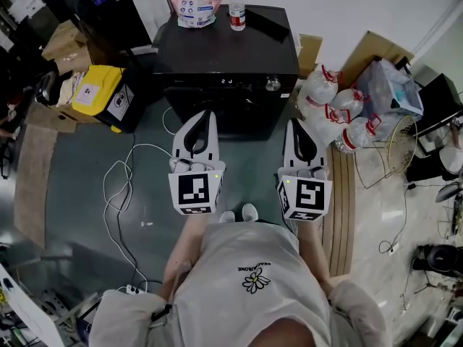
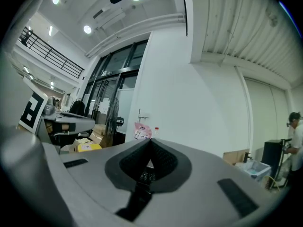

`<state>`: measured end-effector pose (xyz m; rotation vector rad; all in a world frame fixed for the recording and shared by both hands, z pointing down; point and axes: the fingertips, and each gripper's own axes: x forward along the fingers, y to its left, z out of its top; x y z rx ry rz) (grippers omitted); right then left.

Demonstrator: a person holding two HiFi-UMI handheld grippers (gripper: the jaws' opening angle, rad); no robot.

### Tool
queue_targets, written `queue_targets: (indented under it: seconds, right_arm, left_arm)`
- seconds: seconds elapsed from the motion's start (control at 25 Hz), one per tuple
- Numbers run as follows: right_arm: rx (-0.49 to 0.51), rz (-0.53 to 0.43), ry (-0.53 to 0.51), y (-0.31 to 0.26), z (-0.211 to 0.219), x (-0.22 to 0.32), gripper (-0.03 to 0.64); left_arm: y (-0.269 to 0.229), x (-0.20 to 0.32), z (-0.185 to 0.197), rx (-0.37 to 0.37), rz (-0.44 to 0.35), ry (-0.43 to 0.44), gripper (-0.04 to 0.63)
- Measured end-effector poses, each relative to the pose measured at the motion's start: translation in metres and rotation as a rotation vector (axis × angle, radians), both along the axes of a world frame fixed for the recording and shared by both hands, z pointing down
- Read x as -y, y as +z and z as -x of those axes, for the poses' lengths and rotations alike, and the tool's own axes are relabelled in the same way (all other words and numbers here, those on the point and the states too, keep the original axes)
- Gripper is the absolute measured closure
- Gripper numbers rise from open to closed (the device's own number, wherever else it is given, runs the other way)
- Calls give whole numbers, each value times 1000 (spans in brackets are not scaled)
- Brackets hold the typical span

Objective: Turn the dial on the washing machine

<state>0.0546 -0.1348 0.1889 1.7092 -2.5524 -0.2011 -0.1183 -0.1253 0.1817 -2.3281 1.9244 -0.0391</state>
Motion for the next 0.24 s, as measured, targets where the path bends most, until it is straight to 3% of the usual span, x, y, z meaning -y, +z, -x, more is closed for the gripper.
queue_targets:
  seconds: [0.24]
  right_arm:
    - [-5, 9, -6, 4, 2, -3, 614]
  left_arm:
    - [2, -2, 0, -5, 4, 0, 597]
